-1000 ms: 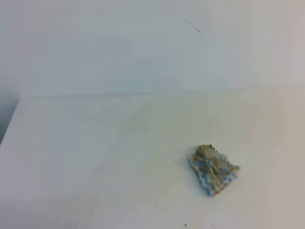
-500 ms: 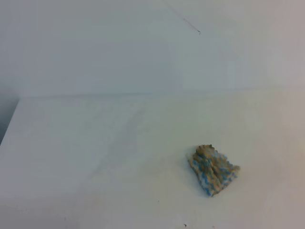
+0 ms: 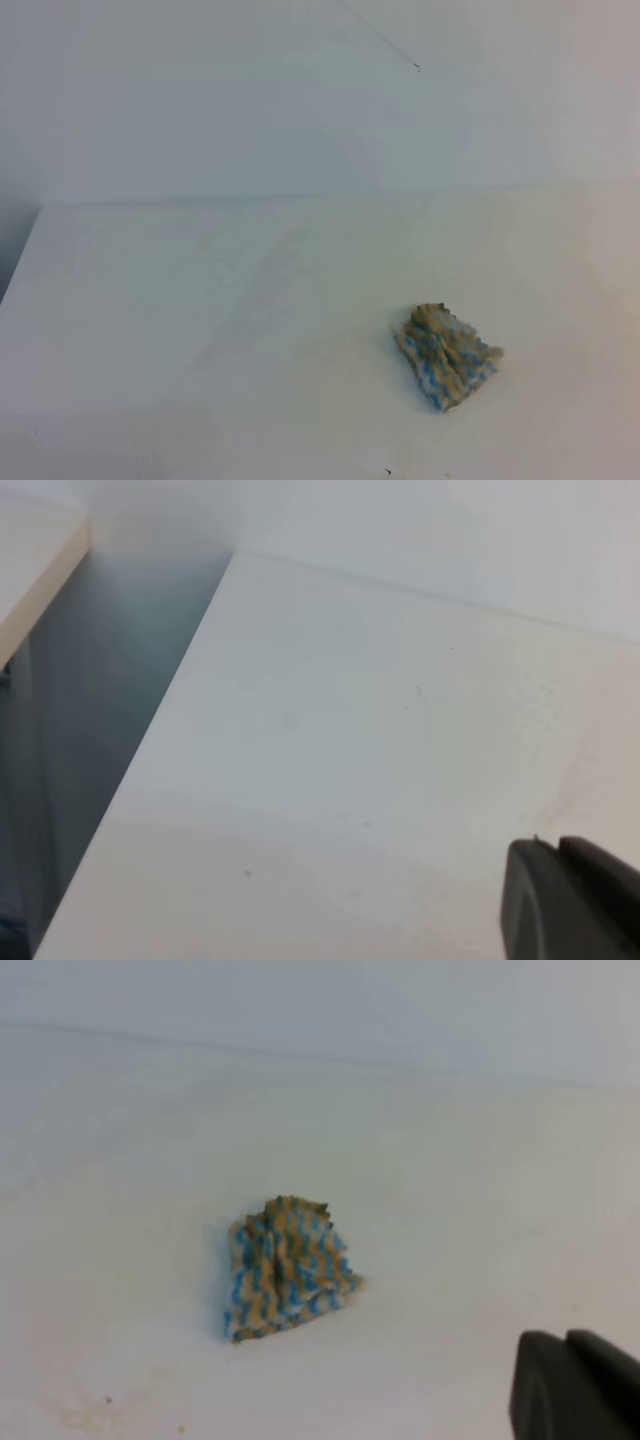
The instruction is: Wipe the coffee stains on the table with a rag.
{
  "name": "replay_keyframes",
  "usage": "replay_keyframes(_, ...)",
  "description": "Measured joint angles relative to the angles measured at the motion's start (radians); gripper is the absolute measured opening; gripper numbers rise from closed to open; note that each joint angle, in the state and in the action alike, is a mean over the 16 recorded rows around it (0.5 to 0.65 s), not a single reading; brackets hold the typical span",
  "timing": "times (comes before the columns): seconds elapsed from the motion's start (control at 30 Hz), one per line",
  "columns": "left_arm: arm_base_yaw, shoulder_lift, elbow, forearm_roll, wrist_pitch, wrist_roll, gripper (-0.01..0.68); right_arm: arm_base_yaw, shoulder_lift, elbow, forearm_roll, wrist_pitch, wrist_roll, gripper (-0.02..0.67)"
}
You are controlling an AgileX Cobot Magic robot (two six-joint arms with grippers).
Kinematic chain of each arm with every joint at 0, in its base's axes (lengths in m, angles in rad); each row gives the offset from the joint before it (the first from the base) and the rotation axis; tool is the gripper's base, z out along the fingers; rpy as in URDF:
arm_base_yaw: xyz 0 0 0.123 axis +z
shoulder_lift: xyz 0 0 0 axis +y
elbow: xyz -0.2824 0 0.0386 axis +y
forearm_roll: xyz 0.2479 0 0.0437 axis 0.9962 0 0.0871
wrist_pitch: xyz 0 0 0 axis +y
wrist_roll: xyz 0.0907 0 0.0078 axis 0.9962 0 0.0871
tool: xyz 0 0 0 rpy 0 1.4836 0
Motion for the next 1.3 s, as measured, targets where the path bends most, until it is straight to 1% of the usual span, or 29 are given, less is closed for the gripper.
replay_keyframes(0.13, 0.000, 0.000, 0.000, 0.000, 0.000, 0.000, 0.001, -0.085, -0.073, 0.053, 0.008, -0.081, -0.053, 0.000)
replay_keyframes(0.33, 0.000, 0.000, 0.000, 0.000, 0.000, 0.000, 0.001, -0.242, -0.228, 0.180, 0.047, -0.192, -0.144, 0.000)
replay_keyframes(0.43, 0.000, 0.000, 0.000, 0.000, 0.000, 0.000, 0.001, -0.312, -0.298, 0.251, 0.070, -0.225, -0.178, 0.000)
replay_keyframes(0.53, 0.000, 0.000, 0.000, 0.000, 0.000, 0.000, 0.001, -0.355, -0.348, 0.321, 0.080, -0.229, -0.195, 0.000)
replay_keyframes(0.7, 0.000, 0.000, 0.000, 0.000, 0.000, 0.000, 0.001, -0.392, -0.388, 0.418, 0.105, -0.223, -0.221, 0.000)
replay_keyframes(0.87, 0.000, 0.000, 0.000, 0.000, 0.000, 0.000, 0.001, -0.405, -0.390, 0.472, 0.126, -0.218, -0.228, 0.000)
replay_keyframes(1.3, 0.000, 0.000, 0.000, 0.000, 0.000, 0.000, 0.000, -0.406, -0.388, 0.486, 0.147, -0.199, -0.222, 0.000)
